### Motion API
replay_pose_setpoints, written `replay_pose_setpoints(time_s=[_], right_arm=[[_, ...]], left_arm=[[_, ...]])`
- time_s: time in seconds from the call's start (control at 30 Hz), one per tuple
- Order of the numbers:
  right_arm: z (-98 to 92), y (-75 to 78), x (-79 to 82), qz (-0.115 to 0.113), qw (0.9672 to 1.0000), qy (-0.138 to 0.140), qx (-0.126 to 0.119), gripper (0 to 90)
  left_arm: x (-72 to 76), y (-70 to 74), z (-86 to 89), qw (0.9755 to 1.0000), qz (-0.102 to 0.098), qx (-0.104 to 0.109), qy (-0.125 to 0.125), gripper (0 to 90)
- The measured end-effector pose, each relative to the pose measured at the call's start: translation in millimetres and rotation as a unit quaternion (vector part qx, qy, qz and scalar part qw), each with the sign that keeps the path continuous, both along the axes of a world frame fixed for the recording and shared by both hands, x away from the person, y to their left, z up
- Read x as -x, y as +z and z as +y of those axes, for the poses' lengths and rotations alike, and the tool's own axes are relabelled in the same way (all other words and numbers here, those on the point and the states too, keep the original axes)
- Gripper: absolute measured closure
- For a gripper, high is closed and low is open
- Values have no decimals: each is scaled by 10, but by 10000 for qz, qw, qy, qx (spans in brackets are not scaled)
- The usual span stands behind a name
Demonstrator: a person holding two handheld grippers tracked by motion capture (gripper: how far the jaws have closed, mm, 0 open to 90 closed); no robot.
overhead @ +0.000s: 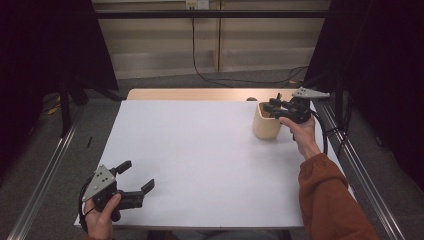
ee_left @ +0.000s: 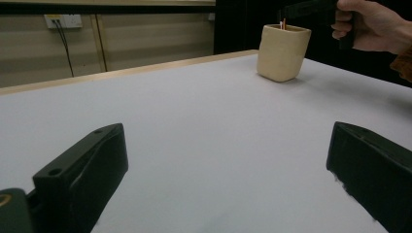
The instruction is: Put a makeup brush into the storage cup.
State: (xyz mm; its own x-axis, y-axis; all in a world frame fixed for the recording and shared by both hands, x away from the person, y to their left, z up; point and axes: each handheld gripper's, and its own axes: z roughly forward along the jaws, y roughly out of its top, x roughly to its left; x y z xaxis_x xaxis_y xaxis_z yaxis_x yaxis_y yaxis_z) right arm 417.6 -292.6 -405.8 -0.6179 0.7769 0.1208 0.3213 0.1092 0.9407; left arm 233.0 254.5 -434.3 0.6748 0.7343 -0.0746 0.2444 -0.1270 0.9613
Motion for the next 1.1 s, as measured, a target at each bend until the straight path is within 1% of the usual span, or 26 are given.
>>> replay_pose_setpoints(time_s=[0.03, 0.1, 0.17, 0.2, 0.23, 0.3, 0.37, 0.4, 0.5, 0.57, 0.6, 0.67, 0.73, 0.8, 0.9, 1.0, 1.1], right_arm=[[12, 10, 10, -24, 10000, 16, 27, 491], [36, 25, 22, -44, 10000, 39, 81, 426], [44, 31, 24, -92, 9999, 63, 53, 392], [51, 35, 28, -86, 9999, 73, 41, 361], [55, 35, 30, -93, 9999, 66, 39, 331], [66, 33, 42, -95, 9999, 47, 38, 258], [70, 31, 54, -47, 10000, 22, 54, 209], [75, 33, 61, -59, 10000, 33, 54, 184], [102, 59, 87, -61, 9999, 53, 81, 113], [110, 73, 105, -78, 9999, 50, 40, 79], [118, 81, 117, -37, 10000, 33, 2, 55], [126, 93, 143, -91, 10000, -16, 38, 22], [123, 100, 176, -74, 10000, 14, 9, 0], [121, 102, 222, -46, 10000, 46, 7, 0], [116, 108, 270, -35, 10000, -4, 56, 6], [106, 129, 313, 17, 10000, -43, 26, 16], [94, 109, 359, 24, 10000, -51, 21, 16]], left_arm=[[0, 0, 2, 10000, -2, -1, 1, 13], [0, -2, 5, 10000, 4, 0, -7, 13], [-2, -1, 8, 10000, 5, -4, -5, 13], [-6, 1, 14, 10000, -19, -16, -9, 13], [-2, 3, 18, 10000, -13, 22, 12, 13], [-8, 2, 22, 10000, -8, 26, 10, 13], [-13, 0, 15, 10000, 4, 30, 5, 13], [-15, 1, 11, 10000, -11, 4, -15, 13], [-7, 3, 2, 10000, -15, -2, -35, 13], [0, 5, 12, 10000, -25, -18, -33, 13], [6, 3, 14, 10000, -25, -5, -27, 13], [23, 3, 26, 10000, -30, -11, -28, 13], [35, 8, 34, 10000, -53, 18, -10, 13], [40, 10, 35, 10000, -67, 8, -16, 13], [44, 12, 36, 10000, -73, 19, -13, 14], [44, 16, 37, 10000, -91, 19, -5, 14], [43, 16, 39, 10000, -89, 32, 2, 14]])
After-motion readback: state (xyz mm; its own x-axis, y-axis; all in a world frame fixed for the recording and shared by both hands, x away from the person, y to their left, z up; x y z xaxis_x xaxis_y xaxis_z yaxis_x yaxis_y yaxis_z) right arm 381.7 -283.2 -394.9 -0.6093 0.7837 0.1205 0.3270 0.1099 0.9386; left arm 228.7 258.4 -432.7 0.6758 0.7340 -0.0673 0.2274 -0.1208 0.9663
